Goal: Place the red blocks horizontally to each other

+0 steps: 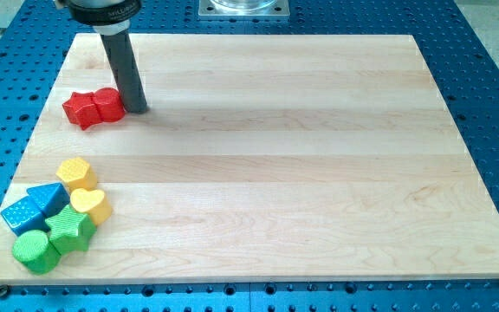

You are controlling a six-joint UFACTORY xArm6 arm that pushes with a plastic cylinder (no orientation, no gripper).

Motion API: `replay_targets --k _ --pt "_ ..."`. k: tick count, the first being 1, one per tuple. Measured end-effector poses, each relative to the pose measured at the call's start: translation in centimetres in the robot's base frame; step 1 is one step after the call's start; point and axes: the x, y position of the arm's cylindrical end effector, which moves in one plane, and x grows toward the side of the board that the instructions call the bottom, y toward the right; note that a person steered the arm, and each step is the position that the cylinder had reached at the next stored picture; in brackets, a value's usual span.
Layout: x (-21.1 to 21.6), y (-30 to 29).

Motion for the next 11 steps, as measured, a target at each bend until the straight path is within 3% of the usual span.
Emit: replay_targets --k 3,5,8,11 --pt "-4.4 -0.4" --pt "-4.3 -1.4" --pt "-0.6 -4.6" --pt "-0.5 -5.1"
